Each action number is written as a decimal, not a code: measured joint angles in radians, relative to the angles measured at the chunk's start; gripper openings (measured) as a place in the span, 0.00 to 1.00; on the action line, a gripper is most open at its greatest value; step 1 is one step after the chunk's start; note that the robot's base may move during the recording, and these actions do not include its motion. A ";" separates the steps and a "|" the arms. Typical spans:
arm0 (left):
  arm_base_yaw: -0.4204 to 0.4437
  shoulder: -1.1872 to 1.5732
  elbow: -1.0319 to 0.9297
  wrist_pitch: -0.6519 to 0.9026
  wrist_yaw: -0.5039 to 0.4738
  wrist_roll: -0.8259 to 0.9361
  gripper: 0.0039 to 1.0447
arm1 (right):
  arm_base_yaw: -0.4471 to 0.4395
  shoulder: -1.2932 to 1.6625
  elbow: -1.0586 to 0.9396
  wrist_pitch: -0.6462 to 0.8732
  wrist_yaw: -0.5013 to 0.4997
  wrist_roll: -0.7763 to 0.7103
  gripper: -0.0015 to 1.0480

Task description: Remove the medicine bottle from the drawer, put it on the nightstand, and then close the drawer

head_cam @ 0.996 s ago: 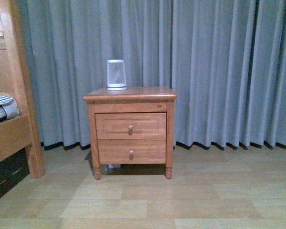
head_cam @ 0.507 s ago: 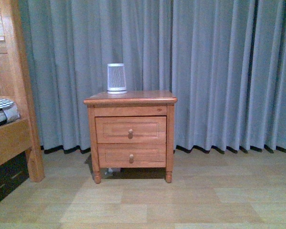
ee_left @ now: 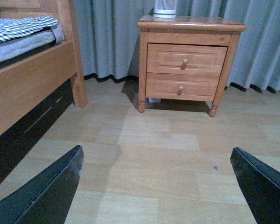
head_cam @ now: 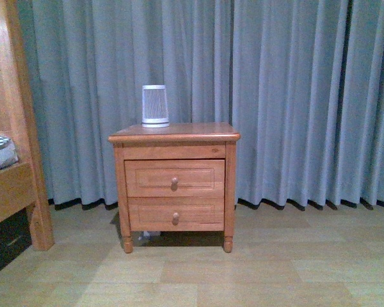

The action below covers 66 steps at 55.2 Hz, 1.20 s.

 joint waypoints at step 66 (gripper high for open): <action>0.000 0.000 0.000 0.000 0.000 0.000 0.94 | 0.000 0.000 0.000 0.000 0.000 0.000 1.00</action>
